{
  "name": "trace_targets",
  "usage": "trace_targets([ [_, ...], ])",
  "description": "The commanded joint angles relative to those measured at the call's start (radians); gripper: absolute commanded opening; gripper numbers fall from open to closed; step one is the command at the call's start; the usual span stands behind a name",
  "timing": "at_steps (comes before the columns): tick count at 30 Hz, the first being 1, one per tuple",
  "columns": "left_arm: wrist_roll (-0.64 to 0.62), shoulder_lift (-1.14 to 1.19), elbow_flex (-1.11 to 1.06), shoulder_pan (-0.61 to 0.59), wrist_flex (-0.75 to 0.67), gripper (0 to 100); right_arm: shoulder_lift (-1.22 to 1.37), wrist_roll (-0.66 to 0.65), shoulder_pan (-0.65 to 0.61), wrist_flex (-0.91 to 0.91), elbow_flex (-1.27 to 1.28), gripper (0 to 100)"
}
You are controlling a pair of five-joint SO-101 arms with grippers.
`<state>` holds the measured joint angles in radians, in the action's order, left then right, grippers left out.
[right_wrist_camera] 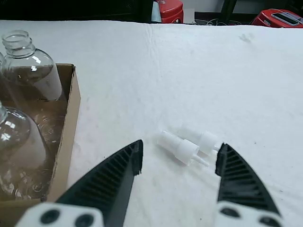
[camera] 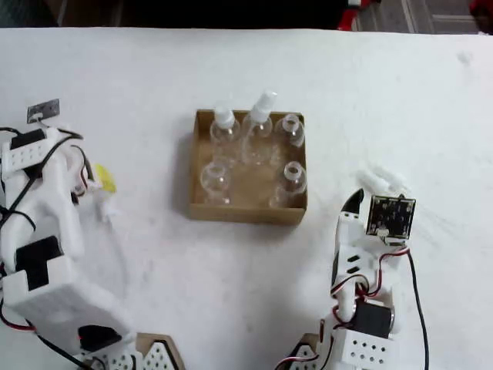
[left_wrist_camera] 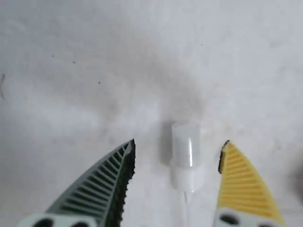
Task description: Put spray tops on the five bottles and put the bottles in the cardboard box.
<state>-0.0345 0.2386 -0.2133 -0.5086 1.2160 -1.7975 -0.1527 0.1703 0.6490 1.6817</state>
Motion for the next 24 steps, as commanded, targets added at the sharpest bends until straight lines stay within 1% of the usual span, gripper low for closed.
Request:
trace_targets([
  [1, -0.028, -0.002, 0.034, 0.016, 0.002, 28, -0.001, -0.011, -0.008, -0.008, 0.009, 23.0],
  [4, -0.031, -0.002, -0.002, 0.053, -0.014, 27, -0.001, -0.011, -0.008, -0.008, 0.009, 23.0],
  [9, -0.17, -0.004, -0.081, 0.059, -0.138, 27, -0.001, -0.011, -0.008, -0.008, 0.009, 23.0],
  [17, -0.176, -0.002, -0.087, 0.064, -0.146, 27, -0.001, -0.011, -0.008, -0.008, 0.009, 23.0],
  [19, -0.176, -0.002, -0.089, 0.07, -0.146, 23, -0.001, -0.011, -0.008, -0.008, 0.009, 23.0],
  [22, -0.176, -0.002, -0.092, 0.093, -0.146, 13, -0.001, -0.011, -0.008, -0.008, 0.009, 23.0],
  [24, -0.176, -0.002, -0.092, 0.104, -0.146, 8, -0.001, -0.011, -0.008, -0.008, 0.009, 23.0],
])
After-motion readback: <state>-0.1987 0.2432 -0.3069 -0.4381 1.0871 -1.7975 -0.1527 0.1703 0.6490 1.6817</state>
